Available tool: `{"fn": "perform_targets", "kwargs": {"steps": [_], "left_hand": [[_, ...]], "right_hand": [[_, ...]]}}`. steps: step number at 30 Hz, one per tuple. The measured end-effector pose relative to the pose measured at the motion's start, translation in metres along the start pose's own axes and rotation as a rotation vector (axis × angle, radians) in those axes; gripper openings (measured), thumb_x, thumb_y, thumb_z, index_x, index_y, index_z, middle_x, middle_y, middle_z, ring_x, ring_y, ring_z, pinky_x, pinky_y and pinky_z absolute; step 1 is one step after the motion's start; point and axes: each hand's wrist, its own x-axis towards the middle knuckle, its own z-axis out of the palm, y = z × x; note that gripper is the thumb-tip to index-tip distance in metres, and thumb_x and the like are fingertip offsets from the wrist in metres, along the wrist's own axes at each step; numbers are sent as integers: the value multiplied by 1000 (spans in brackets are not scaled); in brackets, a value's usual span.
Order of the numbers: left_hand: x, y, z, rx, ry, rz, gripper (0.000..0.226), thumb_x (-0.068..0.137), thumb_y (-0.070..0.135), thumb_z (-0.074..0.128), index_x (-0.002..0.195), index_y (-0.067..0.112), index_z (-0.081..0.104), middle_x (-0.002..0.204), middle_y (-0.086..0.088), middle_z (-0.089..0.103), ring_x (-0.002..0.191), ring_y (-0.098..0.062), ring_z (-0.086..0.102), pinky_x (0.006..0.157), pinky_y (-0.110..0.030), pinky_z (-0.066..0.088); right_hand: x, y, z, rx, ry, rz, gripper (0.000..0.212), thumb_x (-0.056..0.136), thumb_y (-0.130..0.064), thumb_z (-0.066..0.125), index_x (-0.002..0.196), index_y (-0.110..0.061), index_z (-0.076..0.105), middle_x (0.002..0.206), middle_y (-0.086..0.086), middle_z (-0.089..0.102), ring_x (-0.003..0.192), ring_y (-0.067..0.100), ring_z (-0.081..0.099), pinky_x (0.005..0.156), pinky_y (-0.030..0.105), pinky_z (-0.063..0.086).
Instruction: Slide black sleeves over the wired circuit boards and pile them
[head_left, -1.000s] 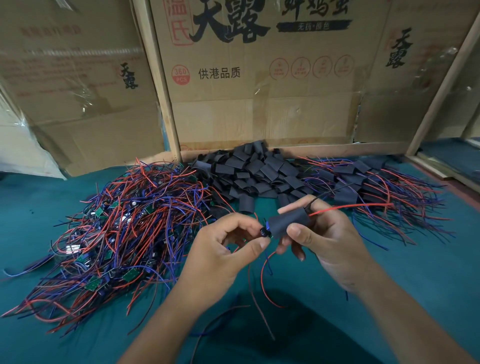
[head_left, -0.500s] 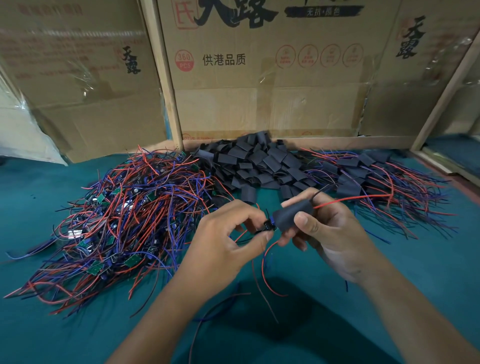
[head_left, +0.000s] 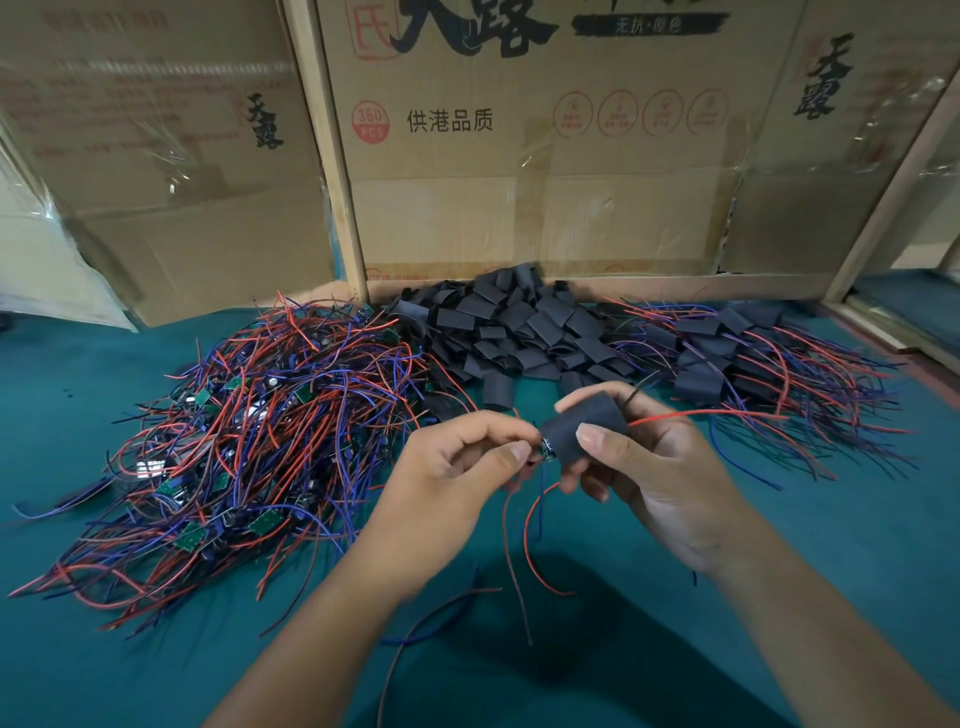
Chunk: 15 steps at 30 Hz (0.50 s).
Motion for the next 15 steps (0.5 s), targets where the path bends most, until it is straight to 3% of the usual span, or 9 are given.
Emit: {"fn": "perform_targets", "kwargs": {"steps": [4,15], "left_hand": [[-1,-2,4,-159,7,-56,5,84,6,72,88,7,75,80,-13,69,72,-19,60,72,-26,51],[-2,-3,15,-387,48,-220,18,69,3,74,81,6,61,74,-17,61,60,-22,55,63,-26,50]], "right_hand": [[-1,0,0,-26,-18,-10,15,84,-16,68,99,-18,68,69,8,64,56,19,57,50,22,41],[-2,3,2,-27,-75,38,14,86,-13,62,99,-17,68,74,10,67,56,19,59,50,22,41]]}}
